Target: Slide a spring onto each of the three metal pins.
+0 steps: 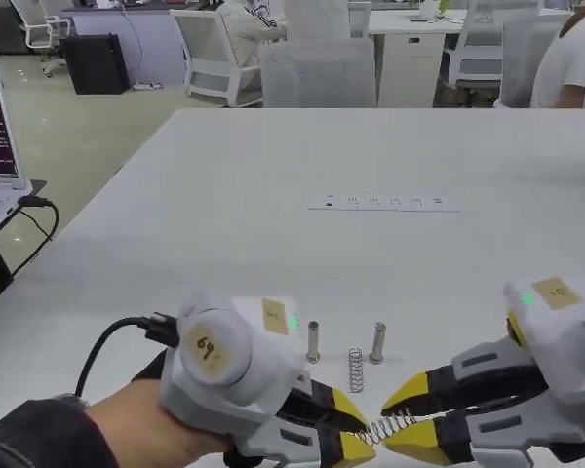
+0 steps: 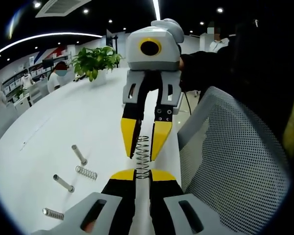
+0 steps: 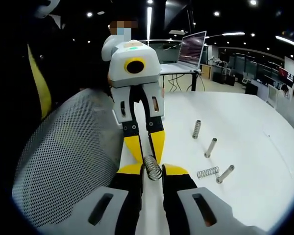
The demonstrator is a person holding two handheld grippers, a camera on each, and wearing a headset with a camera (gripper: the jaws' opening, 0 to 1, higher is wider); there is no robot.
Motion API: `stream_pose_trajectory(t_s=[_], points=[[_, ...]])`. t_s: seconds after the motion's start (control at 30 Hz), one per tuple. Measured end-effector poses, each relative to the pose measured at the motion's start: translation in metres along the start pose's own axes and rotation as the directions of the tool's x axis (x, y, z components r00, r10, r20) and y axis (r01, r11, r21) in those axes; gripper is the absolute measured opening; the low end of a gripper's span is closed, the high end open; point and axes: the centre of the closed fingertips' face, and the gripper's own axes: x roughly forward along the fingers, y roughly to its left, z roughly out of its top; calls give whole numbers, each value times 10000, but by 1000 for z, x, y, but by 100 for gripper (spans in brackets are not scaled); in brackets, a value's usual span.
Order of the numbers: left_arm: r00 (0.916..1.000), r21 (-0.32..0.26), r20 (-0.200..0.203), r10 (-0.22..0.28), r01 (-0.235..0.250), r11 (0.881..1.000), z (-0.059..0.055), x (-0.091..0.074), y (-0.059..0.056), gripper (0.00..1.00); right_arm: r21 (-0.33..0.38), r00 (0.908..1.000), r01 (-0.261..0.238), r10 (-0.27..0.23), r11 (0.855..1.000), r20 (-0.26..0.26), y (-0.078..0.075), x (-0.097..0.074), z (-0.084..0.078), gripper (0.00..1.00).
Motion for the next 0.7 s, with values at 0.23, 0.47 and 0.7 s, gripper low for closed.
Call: stream_pose_trajectory(t_s=[0.23,0.47,0.7], points=[[10000,49,48,-41,41,10000,2,2,-1,2,-66,9993,-277,275,9996,-242,2,3,-1,11],[10000,50,34,-2,2,10000,1,2,0,2,-43,9987,-366,364,9993,-352,3,3,-1,10],[10000,59,41,-58,58,10000,1,3,-2,2,30,9978,-451,452,9990,-476,5,5,-3,10]])
